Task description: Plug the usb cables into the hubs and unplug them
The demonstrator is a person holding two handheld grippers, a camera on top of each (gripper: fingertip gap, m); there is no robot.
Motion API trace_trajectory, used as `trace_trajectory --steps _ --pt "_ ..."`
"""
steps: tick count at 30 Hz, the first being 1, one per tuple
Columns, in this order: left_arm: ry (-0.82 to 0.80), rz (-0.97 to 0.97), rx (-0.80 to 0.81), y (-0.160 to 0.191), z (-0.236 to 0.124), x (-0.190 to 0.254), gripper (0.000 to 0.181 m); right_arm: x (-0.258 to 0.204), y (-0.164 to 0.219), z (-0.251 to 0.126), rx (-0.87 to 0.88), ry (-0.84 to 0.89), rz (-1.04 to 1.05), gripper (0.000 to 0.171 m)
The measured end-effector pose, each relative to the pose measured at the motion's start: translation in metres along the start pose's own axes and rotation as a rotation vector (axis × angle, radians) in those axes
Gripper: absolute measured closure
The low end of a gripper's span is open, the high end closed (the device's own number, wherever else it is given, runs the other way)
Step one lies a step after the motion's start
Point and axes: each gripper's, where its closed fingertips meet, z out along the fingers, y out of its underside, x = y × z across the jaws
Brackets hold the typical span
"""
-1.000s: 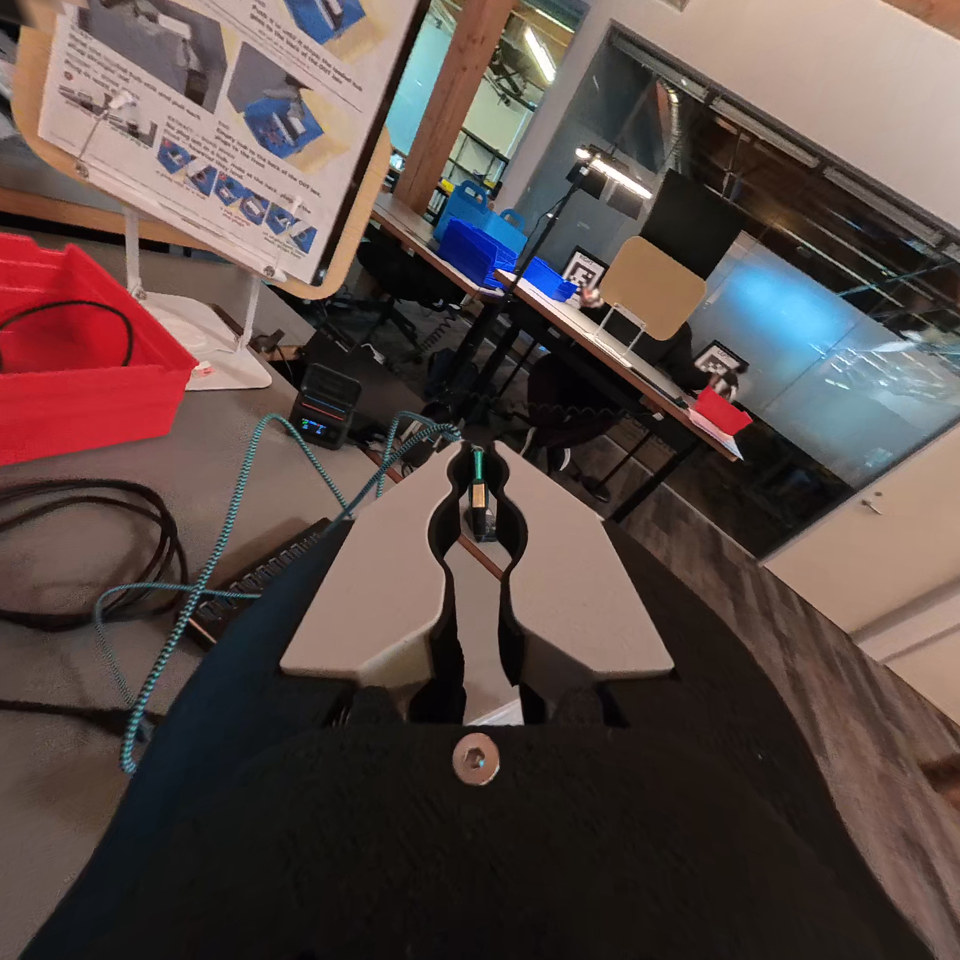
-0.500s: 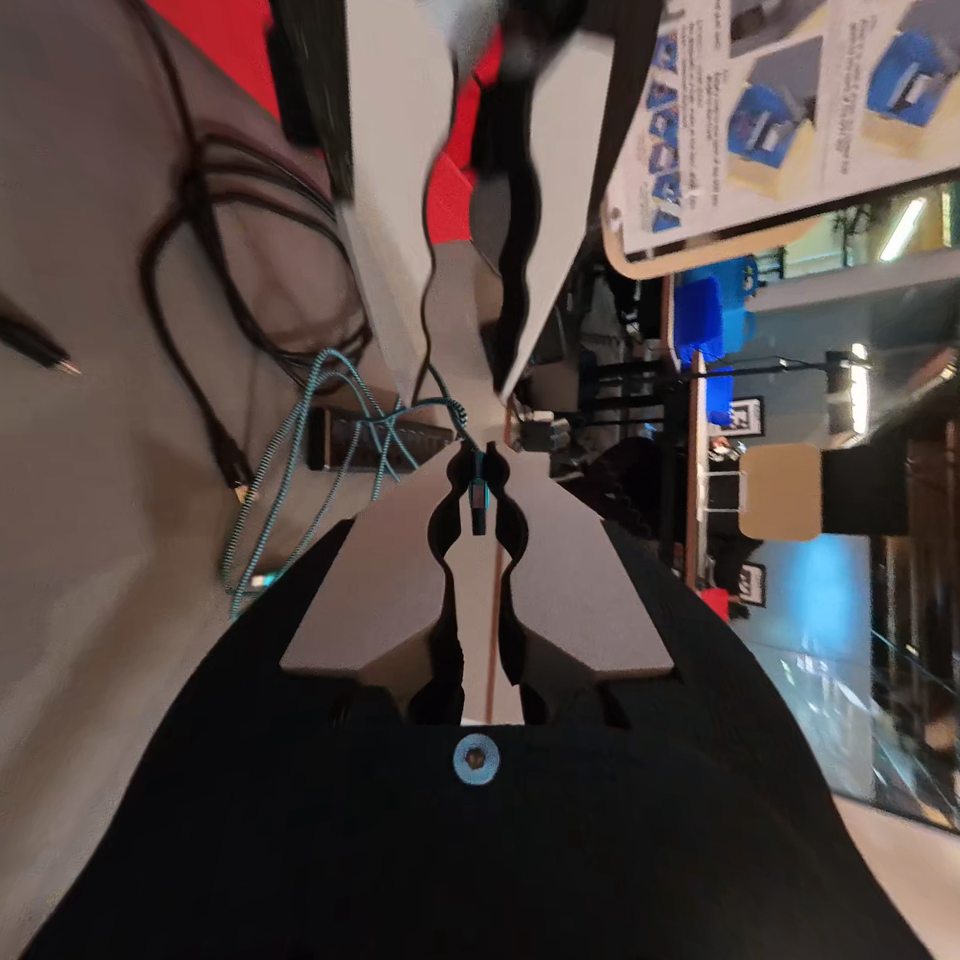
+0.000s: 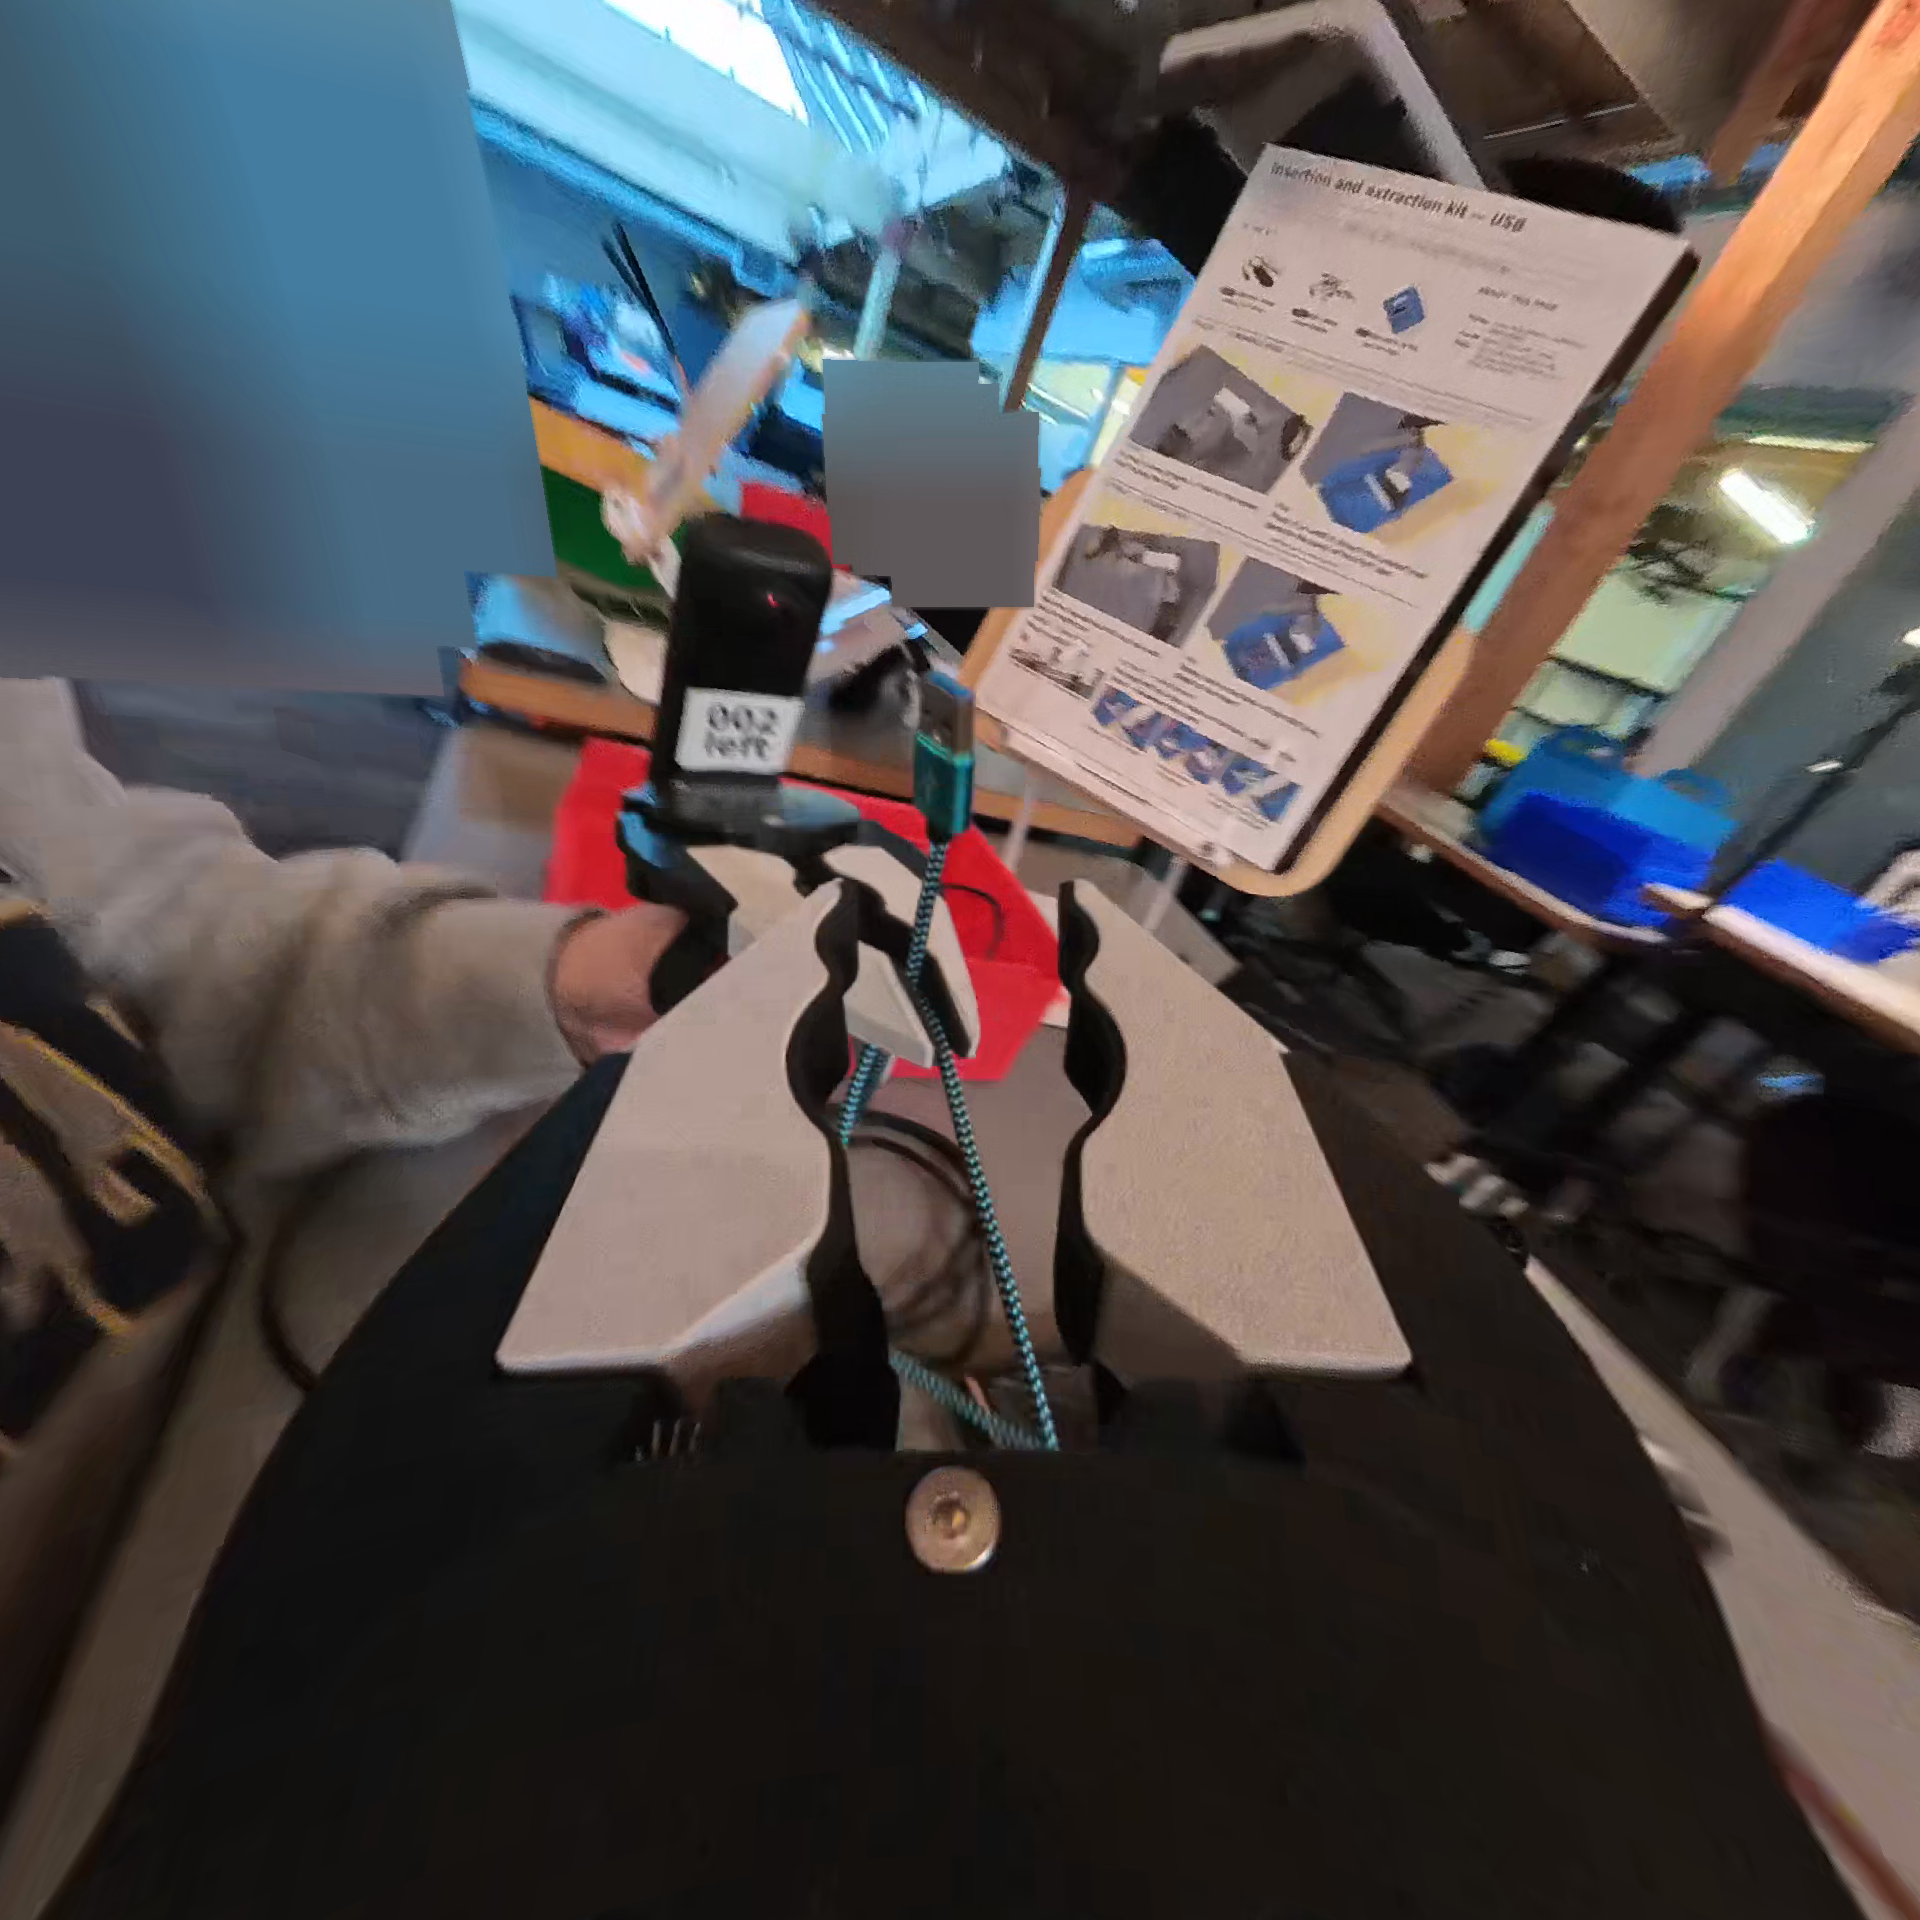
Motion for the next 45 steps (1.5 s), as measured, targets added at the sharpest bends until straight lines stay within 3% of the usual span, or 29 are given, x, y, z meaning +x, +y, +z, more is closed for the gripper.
trace_trajectory --steps 5,13,23,28,31,34,37,41,43,44,45 --pt "0.099 0.006 0.078 -0.002 -0.003 0.017 0.179 -0.017 -0.003 0.01 0.095 -0.095 0.133 0.147" --pt "0.136 -0.017 0.076 0.006 0.002 0.025 0.179 -0.026 0.002 0.021 0.085 -0.139 0.095 0.167" --pt "-0.292 0.08 -0.034 0.008 -0.055 -0.042 0.178 0.032 0.044 -0.001 -0.242 0.275 -0.283 0.168" --pt "-0.344 0.05 -0.127 0.01 -0.062 -0.051 0.166 0.04 0.062 0.003 -0.375 0.342 -0.459 0.168" --pt "-0.236 -0.113 -0.112 0.012 -0.049 -0.036 0.159 0.039 0.07 0.01 -0.419 0.368 -0.585 0.168" --pt "-0.07 -0.366 -0.04 0.009 -0.035 -0.017 0.138 0.039 0.073 0.014 -0.439 0.421 -0.77 0.169" --pt "0.073 -0.641 0.019 0.009 -0.026 -0.01 0.129 0.036 0.07 0.018 -0.433 0.475 -0.977 0.168" --pt "0.157 -0.865 0.075 0.012 -0.021 -0.014 0.136 0.028 0.064 0.018 -0.429 0.548 -1.316 0.169" --pt "0.169 -0.911 0.059 0.019 -0.019 -0.014 0.154 0.023 0.064 0.019 -0.428 0.557 -1.445 0.168" --pt "0.182 -0.917 0.058 0.02 -0.018 -0.013 0.173 0.021 0.066 0.02 -0.433 0.557 -1.483 0.168" --pt "0.18 -0.916 0.064 0.021 -0.018 -0.013 0.174 0.021 0.067 0.02 -0.432 0.564 -1.499 0.168"
